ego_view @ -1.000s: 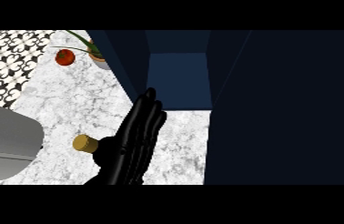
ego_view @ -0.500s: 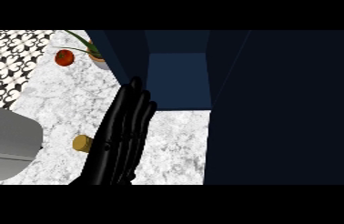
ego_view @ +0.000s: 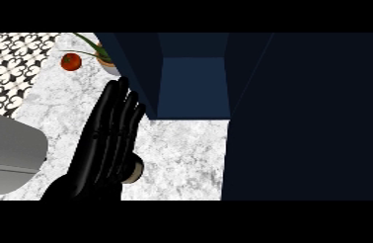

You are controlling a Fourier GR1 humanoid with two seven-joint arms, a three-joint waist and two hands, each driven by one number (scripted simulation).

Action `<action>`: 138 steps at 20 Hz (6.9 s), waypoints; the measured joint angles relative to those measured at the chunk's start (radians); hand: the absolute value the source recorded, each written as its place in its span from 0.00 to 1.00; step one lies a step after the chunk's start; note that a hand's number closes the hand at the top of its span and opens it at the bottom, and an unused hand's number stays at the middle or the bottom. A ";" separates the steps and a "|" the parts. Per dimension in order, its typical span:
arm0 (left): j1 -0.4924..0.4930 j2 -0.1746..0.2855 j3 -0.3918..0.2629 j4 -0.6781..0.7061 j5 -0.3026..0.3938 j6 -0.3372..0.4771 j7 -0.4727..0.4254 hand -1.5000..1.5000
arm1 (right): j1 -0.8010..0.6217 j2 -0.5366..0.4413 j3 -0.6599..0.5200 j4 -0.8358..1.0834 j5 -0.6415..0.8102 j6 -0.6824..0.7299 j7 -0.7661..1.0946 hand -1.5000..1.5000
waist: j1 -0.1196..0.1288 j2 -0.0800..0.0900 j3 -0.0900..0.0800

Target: Pick up the wine, place it into the cabinet and close the cabinet

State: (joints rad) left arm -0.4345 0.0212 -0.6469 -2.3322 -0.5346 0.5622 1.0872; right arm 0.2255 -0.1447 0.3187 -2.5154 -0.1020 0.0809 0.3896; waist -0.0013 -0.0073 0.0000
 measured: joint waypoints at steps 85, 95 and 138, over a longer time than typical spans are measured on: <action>0.573 0.065 0.623 1.064 0.689 -0.605 -1.378 0.00 | -0.056 -0.040 0.014 -0.010 0.011 -0.052 0.037 0.00 | -0.012 0.004 -0.001; 0.494 -0.001 0.684 1.200 0.792 -0.639 -1.451 0.00 | -0.096 -0.034 0.034 -0.009 0.016 -0.077 0.077 0.00 | -0.013 0.004 -0.001; 0.552 0.022 0.602 0.984 0.898 -0.679 -1.650 1.00 | -0.047 -0.033 -0.035 -0.002 0.003 -0.020 0.033 0.00 | -0.005 0.002 0.001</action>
State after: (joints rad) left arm 0.1177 0.0435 -0.0454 -1.3483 0.3630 -0.1168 -0.5624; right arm 0.1787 -0.1776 0.2834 -2.5178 -0.0995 0.0606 0.4229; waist -0.0064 -0.0050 0.0006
